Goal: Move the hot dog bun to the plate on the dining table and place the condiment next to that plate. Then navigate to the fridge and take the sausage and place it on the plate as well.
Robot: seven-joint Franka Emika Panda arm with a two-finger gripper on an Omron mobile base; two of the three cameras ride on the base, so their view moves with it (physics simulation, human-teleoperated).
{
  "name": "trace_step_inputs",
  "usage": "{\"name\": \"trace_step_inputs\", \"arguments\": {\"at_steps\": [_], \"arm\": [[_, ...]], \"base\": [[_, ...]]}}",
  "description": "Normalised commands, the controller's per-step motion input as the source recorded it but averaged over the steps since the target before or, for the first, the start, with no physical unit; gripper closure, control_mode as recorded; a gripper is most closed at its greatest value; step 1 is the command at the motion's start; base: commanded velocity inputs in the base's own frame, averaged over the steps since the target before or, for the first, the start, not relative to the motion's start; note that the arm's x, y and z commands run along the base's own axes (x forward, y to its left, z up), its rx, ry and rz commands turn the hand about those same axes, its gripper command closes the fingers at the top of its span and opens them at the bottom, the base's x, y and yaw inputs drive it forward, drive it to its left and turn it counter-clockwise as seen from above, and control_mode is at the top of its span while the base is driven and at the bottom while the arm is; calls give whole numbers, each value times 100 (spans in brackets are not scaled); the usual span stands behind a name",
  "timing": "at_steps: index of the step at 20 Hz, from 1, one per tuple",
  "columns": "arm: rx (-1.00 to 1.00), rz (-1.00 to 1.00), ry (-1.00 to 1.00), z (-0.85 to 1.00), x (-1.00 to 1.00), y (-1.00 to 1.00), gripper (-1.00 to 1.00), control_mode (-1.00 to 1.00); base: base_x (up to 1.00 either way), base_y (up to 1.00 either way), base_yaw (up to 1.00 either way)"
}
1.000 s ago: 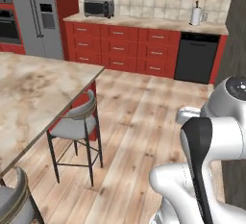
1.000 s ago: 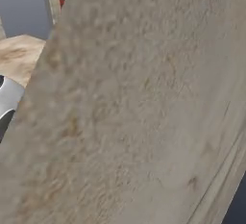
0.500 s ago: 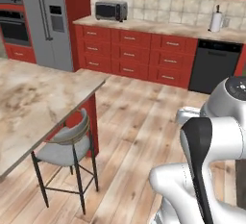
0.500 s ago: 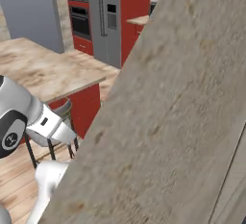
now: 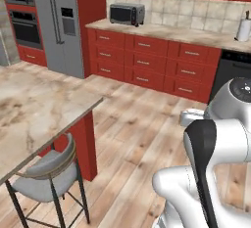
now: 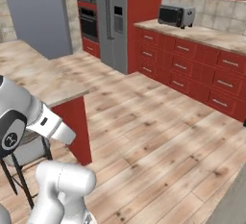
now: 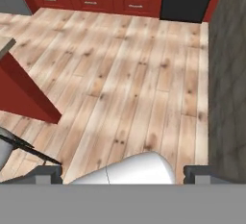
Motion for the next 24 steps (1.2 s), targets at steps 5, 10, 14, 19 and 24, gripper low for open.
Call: {"name": "trace_step_inputs", "arguments": {"at_steps": [5,10,14,19,24], "arm": [[0,0,0,0,0,0,-100,100],[0,0,0,0,0,0,-100,100],[0,0,0,0,0,0,-100,100],[0,0,0,0,0,0,-100,100],[0,0,0,0,0,0,-100,100]], "base": [[100,-49,24],[100,-46,23],[100,-42,23],[100,-40,22],[100,-13,14]]}}
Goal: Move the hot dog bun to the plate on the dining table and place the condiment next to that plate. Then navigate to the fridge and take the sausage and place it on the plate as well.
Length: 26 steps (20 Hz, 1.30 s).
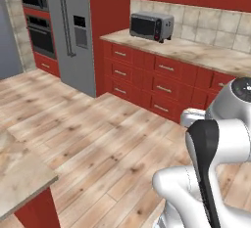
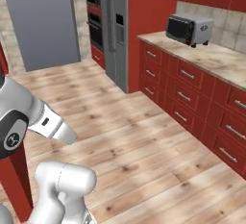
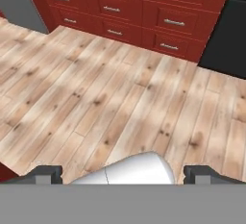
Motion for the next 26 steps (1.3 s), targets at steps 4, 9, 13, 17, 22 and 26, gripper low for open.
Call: {"name": "trace_step_inputs", "arguments": {"at_steps": [4,9,13,17,22,26], "arm": [[0,0,0,0,0,0,-100,100],[0,0,0,0,0,0,-100,100],[0,0,0,0,0,0,-100,100],[0,0,0,0,0,0,-100,100],[0,0,0,0,0,0,-100,100],[0,0,0,0,0,0,-100,100]], "base": [[100,-4,19],[100,-2,23],[100,-15,33],[100,-18,31],[100,0,4],[100,18,-7]]}}
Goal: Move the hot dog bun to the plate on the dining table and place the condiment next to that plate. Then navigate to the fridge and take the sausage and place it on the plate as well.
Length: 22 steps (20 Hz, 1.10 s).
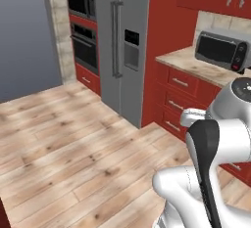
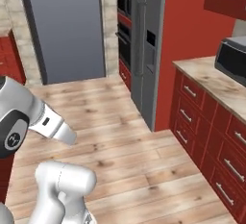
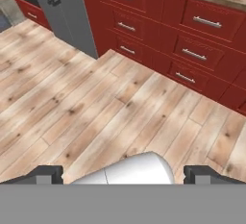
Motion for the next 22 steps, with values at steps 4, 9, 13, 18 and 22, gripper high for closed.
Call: {"name": "trace_step_inputs", "arguments": {"at_steps": [4,9,13,18,22], "arm": [[0,0,0,0,0,0,-100,100],[0,0,0,0,0,0,-100,100],[0,0,0,0,0,0,-100,100],[0,0,0,0,0,0,-100,100],[0,0,0,0,0,0,-100,100]], "base": [[100,57,-27],[100,64,-33],[99,75,-35],[89,79,-38],[73,89,-43]]}}
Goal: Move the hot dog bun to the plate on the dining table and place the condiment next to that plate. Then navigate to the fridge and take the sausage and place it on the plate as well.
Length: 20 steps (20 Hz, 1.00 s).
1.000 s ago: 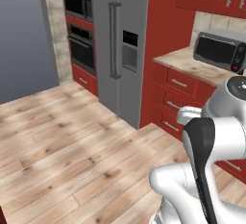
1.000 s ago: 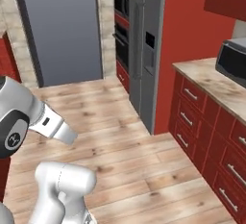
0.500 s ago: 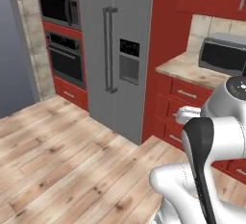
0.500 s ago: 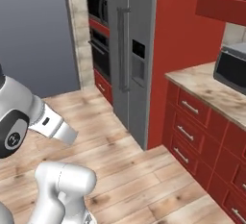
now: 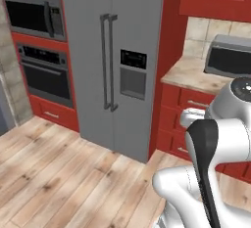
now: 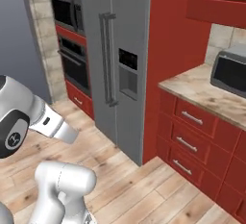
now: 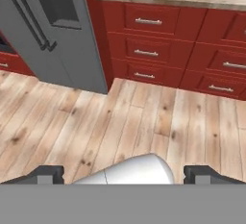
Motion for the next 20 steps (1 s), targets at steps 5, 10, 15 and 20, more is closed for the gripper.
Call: {"name": "trace_step_inputs", "arguments": {"at_steps": [5,10,15,20], "arm": [[0,0,0,0,0,0,-100,100],[0,0,0,0,0,0,-100,100],[0,0,0,0,0,0,-100,100],[0,0,0,0,0,0,-100,100]], "base": [[61,94,-44],[44,100,-36],[49,99,-36],[49,96,-36]]}}
